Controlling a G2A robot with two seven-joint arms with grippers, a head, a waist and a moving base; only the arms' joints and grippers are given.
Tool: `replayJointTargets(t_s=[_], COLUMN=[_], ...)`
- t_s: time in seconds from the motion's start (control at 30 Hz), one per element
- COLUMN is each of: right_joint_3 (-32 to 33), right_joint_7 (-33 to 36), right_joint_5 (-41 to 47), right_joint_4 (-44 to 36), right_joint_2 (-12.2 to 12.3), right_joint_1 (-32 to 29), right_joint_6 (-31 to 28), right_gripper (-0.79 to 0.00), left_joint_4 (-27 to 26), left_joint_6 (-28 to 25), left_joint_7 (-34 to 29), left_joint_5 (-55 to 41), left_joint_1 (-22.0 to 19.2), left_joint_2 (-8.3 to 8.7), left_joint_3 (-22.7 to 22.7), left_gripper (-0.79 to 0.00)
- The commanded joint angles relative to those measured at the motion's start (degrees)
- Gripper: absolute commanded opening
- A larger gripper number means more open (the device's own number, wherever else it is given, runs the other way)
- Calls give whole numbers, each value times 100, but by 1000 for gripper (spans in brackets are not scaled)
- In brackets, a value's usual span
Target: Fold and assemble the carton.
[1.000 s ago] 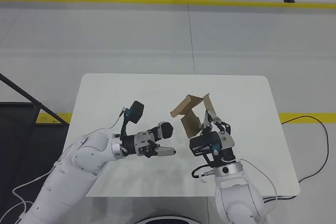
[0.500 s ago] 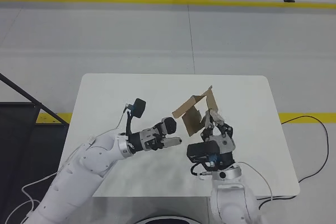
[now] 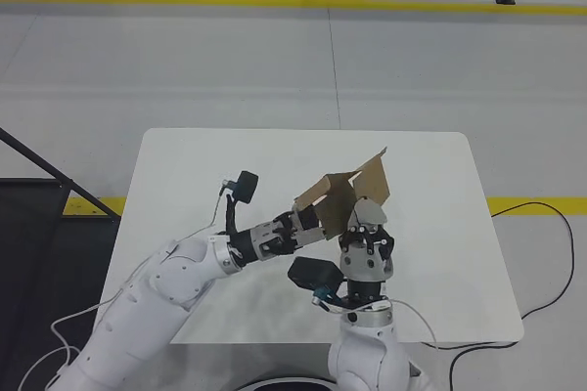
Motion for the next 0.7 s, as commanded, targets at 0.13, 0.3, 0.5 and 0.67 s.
replayJointTargets(t_s=[0.13, 0.3, 0.5, 0.67], right_joint_3=[-115, -138, -144, -146], right_joint_7=[179, 297, 333, 252], right_joint_5=[-270, -505, -738, -1051], right_joint_4=[125, 188, 232, 292], right_joint_2=[-122, -206, -289, -340], right_joint_1=[114, 126, 83, 26], right_joint_6=[-61, -52, -4, 4], right_gripper=[-785, -785, -785, -785], left_joint_4=[45, 74, 89, 108], left_joint_6=[10, 48, 116, 173], left_joint_7=[124, 213, 289, 320], left_joint_5=[2, 18, 58, 83], left_joint_1=[-49, -66, -52, -64], left_joint_2=[-48, -82, -111, -138], left_joint_3=[33, 39, 4, -4], left_gripper=[-376, -443, -496, -699])
